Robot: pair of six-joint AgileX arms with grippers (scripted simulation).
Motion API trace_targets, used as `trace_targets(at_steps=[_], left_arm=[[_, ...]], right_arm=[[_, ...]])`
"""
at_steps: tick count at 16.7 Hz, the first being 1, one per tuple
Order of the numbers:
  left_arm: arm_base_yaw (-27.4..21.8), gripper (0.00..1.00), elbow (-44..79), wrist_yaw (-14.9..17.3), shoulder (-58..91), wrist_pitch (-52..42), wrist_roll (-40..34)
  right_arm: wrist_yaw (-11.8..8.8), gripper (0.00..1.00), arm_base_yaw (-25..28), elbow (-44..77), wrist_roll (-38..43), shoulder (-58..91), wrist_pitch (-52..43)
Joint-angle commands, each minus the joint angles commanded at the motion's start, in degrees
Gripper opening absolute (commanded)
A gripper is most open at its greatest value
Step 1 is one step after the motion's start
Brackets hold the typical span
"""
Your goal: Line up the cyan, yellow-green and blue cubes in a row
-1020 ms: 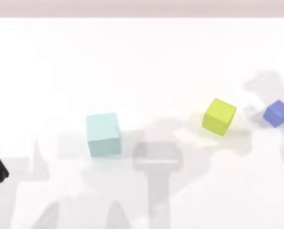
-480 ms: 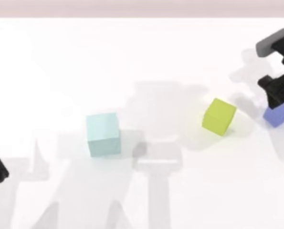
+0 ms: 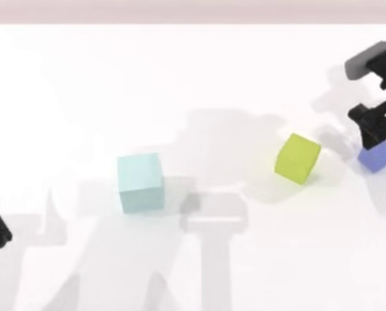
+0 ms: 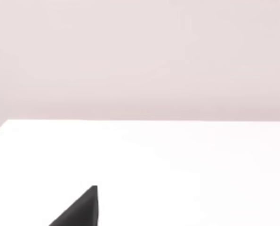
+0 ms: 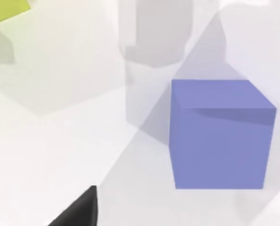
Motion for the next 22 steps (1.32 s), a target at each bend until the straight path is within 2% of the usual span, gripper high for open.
trace_targets(at_steps=[7, 12, 22], left_arm=[[0.0, 1.0, 0.0, 0.0, 0.0, 0.0, 0.0], [0.0, 1.0, 0.0, 0.0, 0.0, 0.0, 0.0], [0.0, 1.0, 0.0, 0.0, 0.0, 0.0, 0.0]], right_arm=[[0.04, 1.0, 0.26, -9.3, 0.19, 5.08, 14.8], [0.04, 1.0, 0.28, -10.52, 0.21, 5.88, 16.46], [0.04, 0.25, 0.28, -10.52, 0.21, 5.88, 16.46]])
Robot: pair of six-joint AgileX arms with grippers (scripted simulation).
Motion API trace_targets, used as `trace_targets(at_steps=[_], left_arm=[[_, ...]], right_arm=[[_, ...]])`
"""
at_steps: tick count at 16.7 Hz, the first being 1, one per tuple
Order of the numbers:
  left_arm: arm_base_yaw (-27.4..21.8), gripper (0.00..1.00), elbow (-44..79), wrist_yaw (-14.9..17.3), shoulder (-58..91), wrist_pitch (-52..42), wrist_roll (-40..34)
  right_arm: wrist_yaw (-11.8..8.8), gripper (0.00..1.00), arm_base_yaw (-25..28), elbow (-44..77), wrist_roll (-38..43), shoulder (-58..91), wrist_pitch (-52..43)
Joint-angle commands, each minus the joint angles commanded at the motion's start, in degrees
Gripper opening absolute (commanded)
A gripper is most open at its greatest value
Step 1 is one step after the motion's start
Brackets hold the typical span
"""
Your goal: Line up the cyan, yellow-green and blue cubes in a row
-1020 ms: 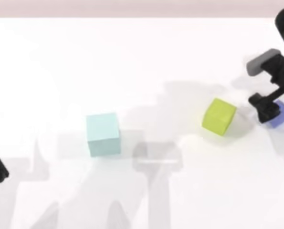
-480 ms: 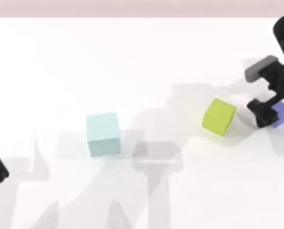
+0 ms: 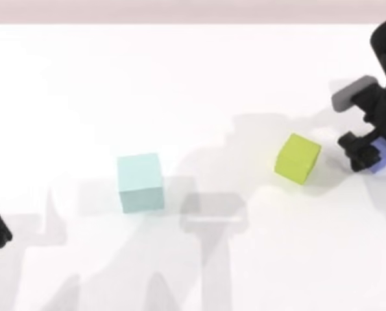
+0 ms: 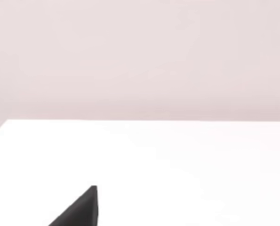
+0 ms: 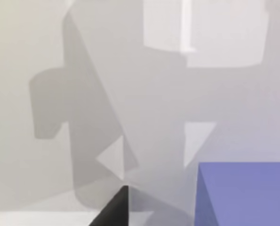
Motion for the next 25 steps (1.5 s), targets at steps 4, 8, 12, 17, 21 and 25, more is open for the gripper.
trace_targets(at_steps=[4, 8, 12, 17, 21, 25], left_arm=[[0.0, 1.0, 0.0, 0.0, 0.0, 0.0, 0.0], [0.0, 1.0, 0.0, 0.0, 0.0, 0.0, 0.0], [0.0, 1.0, 0.0, 0.0, 0.0, 0.0, 0.0], [0.0, 1.0, 0.0, 0.0, 0.0, 0.0, 0.0], [0.0, 1.0, 0.0, 0.0, 0.0, 0.0, 0.0], [0.0, 1.0, 0.0, 0.0, 0.0, 0.0, 0.0]], right_arm=[[0.0, 0.0, 0.0, 0.0, 0.0, 0.0, 0.0], [0.0, 0.0, 0.0, 0.0, 0.0, 0.0, 0.0], [-0.86, 0.0, -0.03, 0.45, 0.72, -2.29, -1.21], [-0.97, 0.0, 0.02, 5.03, 0.8, -4.13, -7.91], [-0.9, 0.0, 0.44, 9.56, 0.59, -6.57, -14.77], [-0.92, 0.0, 0.2, 9.68, 0.68, -6.56, -14.91]])
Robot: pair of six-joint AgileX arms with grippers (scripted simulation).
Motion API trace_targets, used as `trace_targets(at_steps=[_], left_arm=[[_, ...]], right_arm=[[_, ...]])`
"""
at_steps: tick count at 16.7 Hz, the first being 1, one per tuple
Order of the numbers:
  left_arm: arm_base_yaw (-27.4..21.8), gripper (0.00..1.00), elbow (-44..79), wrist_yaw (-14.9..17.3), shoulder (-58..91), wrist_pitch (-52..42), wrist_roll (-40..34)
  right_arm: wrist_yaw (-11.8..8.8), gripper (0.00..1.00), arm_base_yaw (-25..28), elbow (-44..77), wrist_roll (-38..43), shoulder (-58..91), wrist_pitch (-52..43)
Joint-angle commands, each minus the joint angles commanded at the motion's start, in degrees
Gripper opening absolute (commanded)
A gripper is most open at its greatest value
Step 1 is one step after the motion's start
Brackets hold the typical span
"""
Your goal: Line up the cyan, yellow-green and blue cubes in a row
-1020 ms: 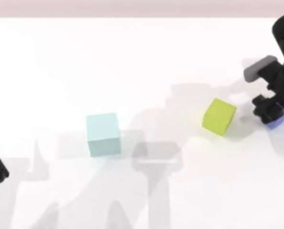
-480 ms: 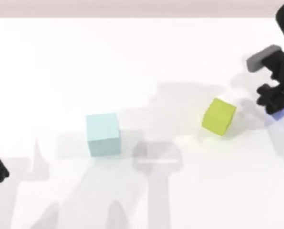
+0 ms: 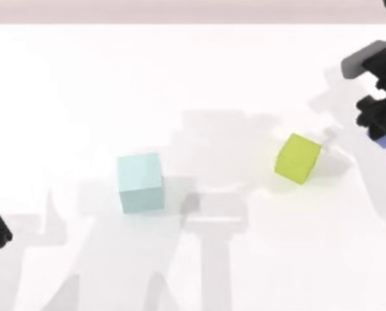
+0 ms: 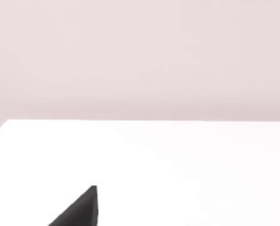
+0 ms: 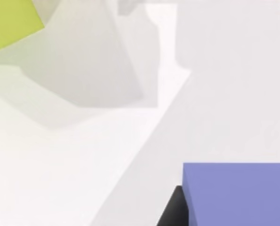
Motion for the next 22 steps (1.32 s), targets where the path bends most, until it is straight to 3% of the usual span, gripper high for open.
trace_targets(at_steps=[5, 9, 16, 19, 22], left_arm=[[0.0, 1.0, 0.0, 0.0, 0.0, 0.0, 0.0], [0.0, 1.0, 0.0, 0.0, 0.0, 0.0, 0.0], [0.0, 1.0, 0.0, 0.0, 0.0, 0.0, 0.0], [0.0, 1.0, 0.0, 0.0, 0.0, 0.0, 0.0], [0.0, 1.0, 0.0, 0.0, 0.0, 0.0, 0.0]], right_arm=[[0.11, 0.0, 3.25, -1.01, 6.4, -1.04, -0.01], [0.41, 0.0, 9.87, -4.02, 21.0, -3.67, 0.05], [1.02, 0.0, 24.21, -11.35, 53.9, -9.73, 0.34], [1.34, 0.0, 28.47, -13.54, 62.12, -12.25, 0.95], [1.51, 0.0, 30.04, -14.34, 64.82, -13.34, 1.3]])
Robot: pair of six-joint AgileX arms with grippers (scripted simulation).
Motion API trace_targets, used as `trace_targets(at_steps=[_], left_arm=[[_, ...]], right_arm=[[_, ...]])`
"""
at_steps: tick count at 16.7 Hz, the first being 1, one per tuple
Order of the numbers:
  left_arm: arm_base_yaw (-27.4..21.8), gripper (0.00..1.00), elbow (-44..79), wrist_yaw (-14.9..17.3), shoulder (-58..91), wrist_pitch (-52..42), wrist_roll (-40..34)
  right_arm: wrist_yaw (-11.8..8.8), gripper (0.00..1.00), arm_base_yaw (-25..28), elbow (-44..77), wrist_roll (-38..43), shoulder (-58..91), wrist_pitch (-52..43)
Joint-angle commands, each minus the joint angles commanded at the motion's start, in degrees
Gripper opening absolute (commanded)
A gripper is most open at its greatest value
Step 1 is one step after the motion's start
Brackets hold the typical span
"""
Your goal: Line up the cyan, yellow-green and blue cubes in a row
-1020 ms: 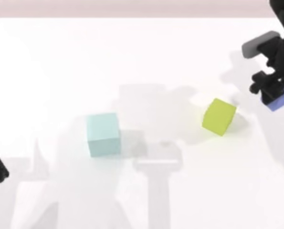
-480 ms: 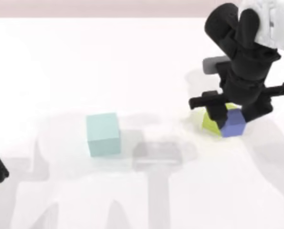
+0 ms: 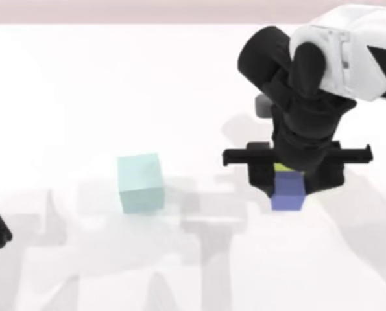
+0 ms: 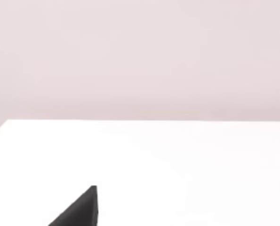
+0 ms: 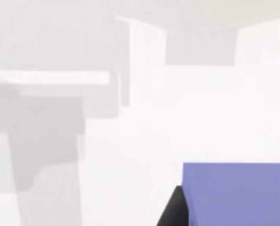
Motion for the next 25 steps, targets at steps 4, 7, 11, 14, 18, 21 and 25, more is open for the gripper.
trace_targets(at_steps=[4, 7, 11, 14, 18, 21, 25], left_arm=[[0.0, 1.0, 0.0, 0.0, 0.0, 0.0, 0.0], [0.0, 1.0, 0.0, 0.0, 0.0, 0.0, 0.0], [0.0, 1.0, 0.0, 0.0, 0.0, 0.0, 0.0], [0.0, 1.0, 0.0, 0.0, 0.0, 0.0, 0.0], [0.0, 1.0, 0.0, 0.0, 0.0, 0.0, 0.0], [0.0, 1.0, 0.0, 0.0, 0.0, 0.0, 0.0], [0.0, 1.0, 0.0, 0.0, 0.0, 0.0, 0.0]], right_arm=[[-0.11, 0.0, -0.26, 0.19, 0.02, 0.25, -0.06], [-0.13, 0.0, -0.28, -1.45, 0.12, 0.82, 2.29], [-0.11, 0.0, -0.06, -7.05, 0.33, 3.34, 10.56], [0.02, 0.0, 0.25, -9.9, 0.34, 4.72, 14.65], [0.04, 0.0, 0.27, -10.04, 0.34, 4.79, 14.83], [0.04, 0.23, 0.27, -10.04, 0.34, 4.79, 14.83], [0.04, 0.53, 0.27, -10.04, 0.34, 4.79, 14.83]])
